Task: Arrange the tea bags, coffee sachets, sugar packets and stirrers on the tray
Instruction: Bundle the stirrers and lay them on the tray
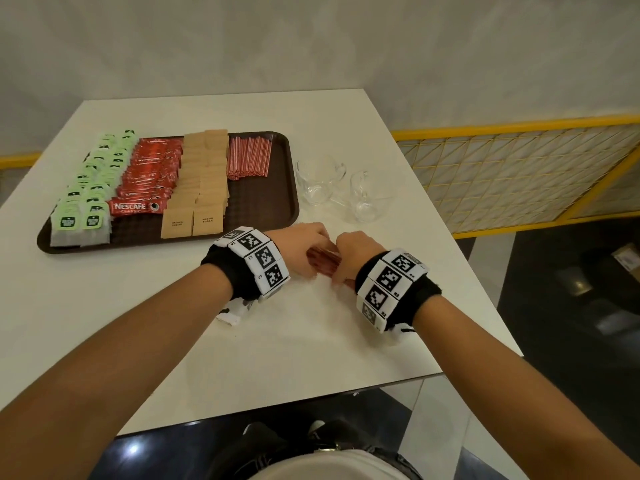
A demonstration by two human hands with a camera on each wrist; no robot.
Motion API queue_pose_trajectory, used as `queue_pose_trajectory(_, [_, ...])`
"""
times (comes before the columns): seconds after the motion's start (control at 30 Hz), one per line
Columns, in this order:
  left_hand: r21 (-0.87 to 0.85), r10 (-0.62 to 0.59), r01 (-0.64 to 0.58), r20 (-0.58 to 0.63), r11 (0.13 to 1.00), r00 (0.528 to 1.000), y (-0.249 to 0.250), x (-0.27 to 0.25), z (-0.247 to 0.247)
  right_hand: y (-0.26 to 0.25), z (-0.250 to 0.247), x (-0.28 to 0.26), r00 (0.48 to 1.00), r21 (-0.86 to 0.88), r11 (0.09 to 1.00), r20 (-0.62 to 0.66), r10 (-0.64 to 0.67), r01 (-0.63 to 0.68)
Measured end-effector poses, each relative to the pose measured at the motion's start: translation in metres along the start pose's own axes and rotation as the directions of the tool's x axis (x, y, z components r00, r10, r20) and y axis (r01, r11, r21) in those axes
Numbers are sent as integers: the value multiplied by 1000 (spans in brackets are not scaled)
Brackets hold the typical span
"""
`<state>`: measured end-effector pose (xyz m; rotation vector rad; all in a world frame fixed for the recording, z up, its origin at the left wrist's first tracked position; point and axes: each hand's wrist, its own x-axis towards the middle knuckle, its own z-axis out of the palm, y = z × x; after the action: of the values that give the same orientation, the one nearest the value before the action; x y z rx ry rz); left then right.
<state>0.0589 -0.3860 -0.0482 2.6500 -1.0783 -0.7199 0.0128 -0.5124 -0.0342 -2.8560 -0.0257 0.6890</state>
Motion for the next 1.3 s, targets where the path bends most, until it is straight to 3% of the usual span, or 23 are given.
queue_pose_trajectory(0.17, [95,-120,121,-21,988,993,-13,-5,-1,0,2,4,1000,21,999,-4,-24,24])
queue_pose_trajectory(0.5, [58,-124,126,-37,990,992,5,7,4,0,17,9,997,51,996,-34,-76,77])
queue_pose_trajectory(0.77, [148,-145,155,-78,977,986,8,0,15,0,28,13,988,-6,989,-41,-150,150])
queue_pose_trajectory(0.93, [142,-108,114,-51,983,993,2,-5,15,-5,41,9,987,-134,987,-124,-102,85])
queue_pose_trajectory(1.03, [93,-92,104,-118,990,989,-4,-12,6,-6,39,14,985,-132,987,-134,-105,87])
queue_pose_trajectory(1.17, [-310,-155,41,-353,950,923,-13,-35,-17,11,24,25,986,81,986,-85,-142,149])
queue_pose_trajectory(1.3, [-606,-359,-52,-536,794,764,-8,-44,-37,27,9,23,962,265,929,-158,-223,259])
